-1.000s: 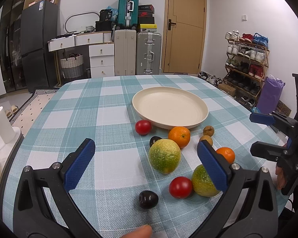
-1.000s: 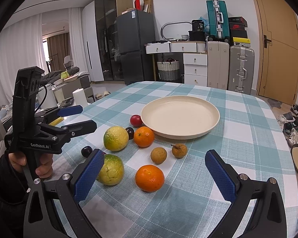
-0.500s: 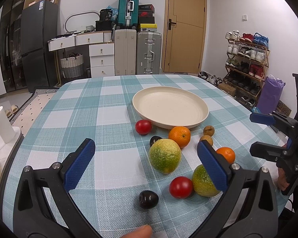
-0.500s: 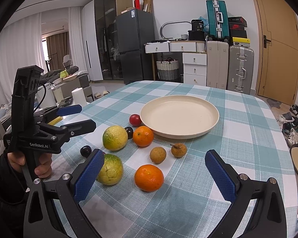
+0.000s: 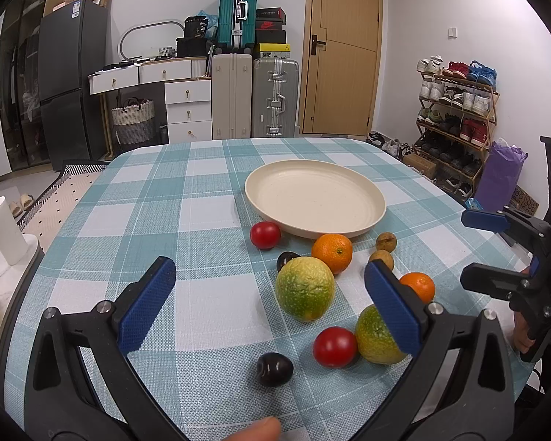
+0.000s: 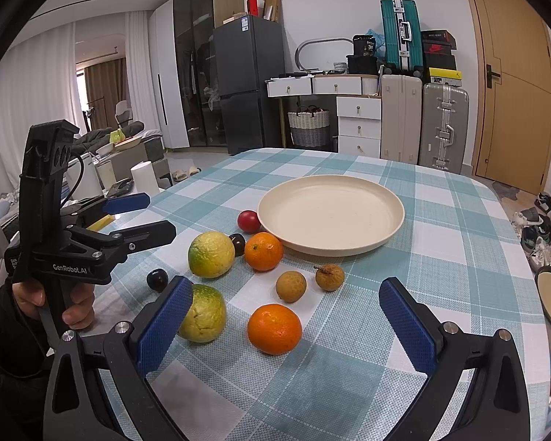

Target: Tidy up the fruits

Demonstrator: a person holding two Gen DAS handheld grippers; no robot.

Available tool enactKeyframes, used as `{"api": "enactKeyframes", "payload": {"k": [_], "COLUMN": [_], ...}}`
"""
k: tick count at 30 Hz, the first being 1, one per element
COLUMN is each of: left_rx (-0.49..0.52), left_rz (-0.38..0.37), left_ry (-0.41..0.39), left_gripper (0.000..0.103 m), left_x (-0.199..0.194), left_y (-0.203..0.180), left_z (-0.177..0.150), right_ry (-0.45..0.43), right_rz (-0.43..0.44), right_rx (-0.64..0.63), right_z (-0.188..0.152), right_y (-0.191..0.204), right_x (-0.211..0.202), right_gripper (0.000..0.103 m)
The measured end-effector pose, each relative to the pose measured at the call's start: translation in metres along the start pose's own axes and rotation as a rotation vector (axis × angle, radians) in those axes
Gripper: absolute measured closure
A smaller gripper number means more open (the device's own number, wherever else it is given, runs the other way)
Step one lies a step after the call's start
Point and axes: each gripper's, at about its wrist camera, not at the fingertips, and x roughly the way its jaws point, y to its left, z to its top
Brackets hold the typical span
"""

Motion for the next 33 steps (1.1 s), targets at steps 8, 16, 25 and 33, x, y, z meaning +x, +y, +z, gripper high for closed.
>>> {"api": "enactKeyframes", "payload": {"k": [8, 16, 25, 33], "left_rx": [0.0, 0.0, -0.001, -0.001], "left_rz": [0.0, 0.0, 0.0, 0.0], "left_ry": [0.0, 0.001, 0.002, 0.002], "left_gripper": [0.001, 0.001, 0.001, 0.001], "left_x": [0.0, 0.0, 0.0, 0.0], "left_y": [0.0, 0.0, 0.0, 0.0], "left_z": [0.0, 0.0, 0.0, 0.0], "right_ry": [-0.001, 0.0, 0.002, 0.014], "right_rz": [0.0, 0.0, -0.004, -0.016], "right_rx": [0.001, 0.0, 0.001, 0.005], "right_z": [-0.0001, 0.0001, -0.0002, -0.0011], "right_y": [-0.0002, -0.0001, -0.0012, -0.0049], "right_x": [-0.0002, 0.0, 0.0003, 0.001], "right_gripper": [0.0, 0.0, 0.0, 0.0]}}
